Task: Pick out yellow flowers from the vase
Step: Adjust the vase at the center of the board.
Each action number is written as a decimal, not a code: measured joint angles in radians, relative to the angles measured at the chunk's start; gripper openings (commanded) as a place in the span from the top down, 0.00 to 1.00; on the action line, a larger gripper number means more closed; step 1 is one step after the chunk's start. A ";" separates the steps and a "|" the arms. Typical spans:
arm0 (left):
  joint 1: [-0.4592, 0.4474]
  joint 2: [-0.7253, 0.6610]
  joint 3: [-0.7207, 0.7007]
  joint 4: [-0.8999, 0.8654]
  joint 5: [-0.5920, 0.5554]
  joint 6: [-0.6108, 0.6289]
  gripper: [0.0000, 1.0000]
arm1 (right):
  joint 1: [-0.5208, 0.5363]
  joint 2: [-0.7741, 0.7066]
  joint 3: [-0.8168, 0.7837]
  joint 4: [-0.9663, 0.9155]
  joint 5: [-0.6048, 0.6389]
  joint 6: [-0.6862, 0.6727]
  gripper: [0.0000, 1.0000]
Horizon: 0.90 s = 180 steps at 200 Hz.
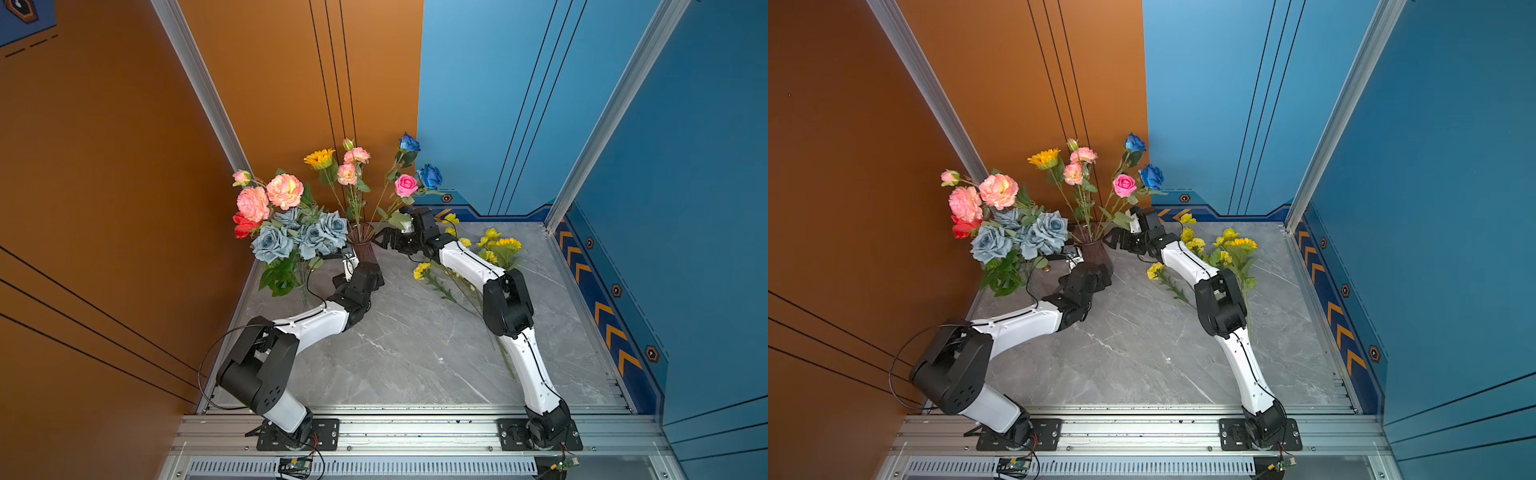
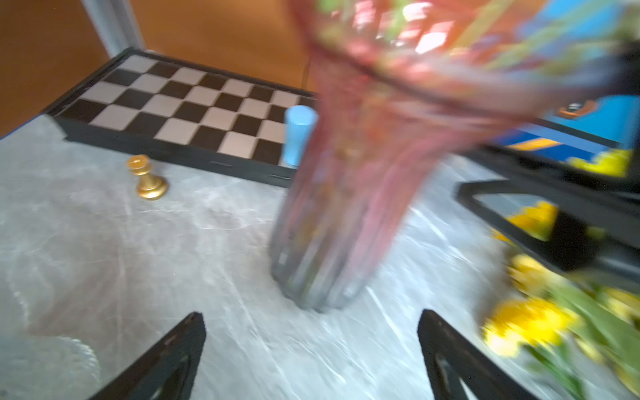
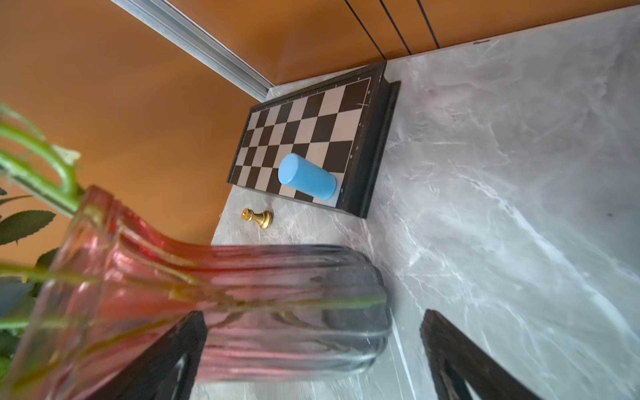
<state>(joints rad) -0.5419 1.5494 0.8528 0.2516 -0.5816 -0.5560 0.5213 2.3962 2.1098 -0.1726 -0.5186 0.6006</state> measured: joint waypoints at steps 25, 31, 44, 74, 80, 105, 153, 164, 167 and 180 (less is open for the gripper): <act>-0.032 -0.031 -0.021 0.006 0.005 0.011 0.02 | -0.004 -0.047 -0.013 -0.003 0.000 -0.011 0.00; -0.036 -0.033 -0.026 0.005 0.007 0.010 0.02 | -0.005 -0.058 -0.019 -0.003 0.003 -0.014 0.00; -0.042 -0.035 -0.034 0.001 0.008 0.010 0.02 | -0.008 -0.086 -0.039 -0.003 0.008 -0.021 0.00; -0.088 -0.053 -0.034 -0.034 0.035 0.015 0.02 | -0.023 -0.171 -0.136 -0.005 0.029 -0.037 0.00; -0.100 -0.063 -0.034 -0.043 0.044 0.018 0.02 | -0.028 -0.193 -0.163 -0.010 0.035 -0.047 0.00; -0.150 -0.139 -0.034 -0.088 0.093 0.035 0.02 | -0.047 -0.303 -0.263 -0.056 0.079 -0.100 0.00; -0.254 -0.284 0.028 -0.178 0.177 0.089 0.02 | -0.056 -0.589 -0.373 -0.148 0.203 -0.211 0.00; -0.271 -0.311 0.054 -0.197 0.197 0.106 0.02 | -0.053 -0.653 -0.380 -0.164 0.231 -0.232 0.00; -0.274 -0.318 0.061 -0.201 0.202 0.109 0.02 | -0.051 -0.671 -0.380 -0.167 0.241 -0.237 0.00; -0.286 -0.354 0.101 -0.224 0.226 0.129 0.02 | -0.045 -0.738 -0.380 -0.179 0.272 -0.259 0.00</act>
<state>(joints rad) -0.8284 1.1957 0.9543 0.0277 -0.3553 -0.4271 0.4759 1.6581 1.7294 -0.3519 -0.2462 0.3412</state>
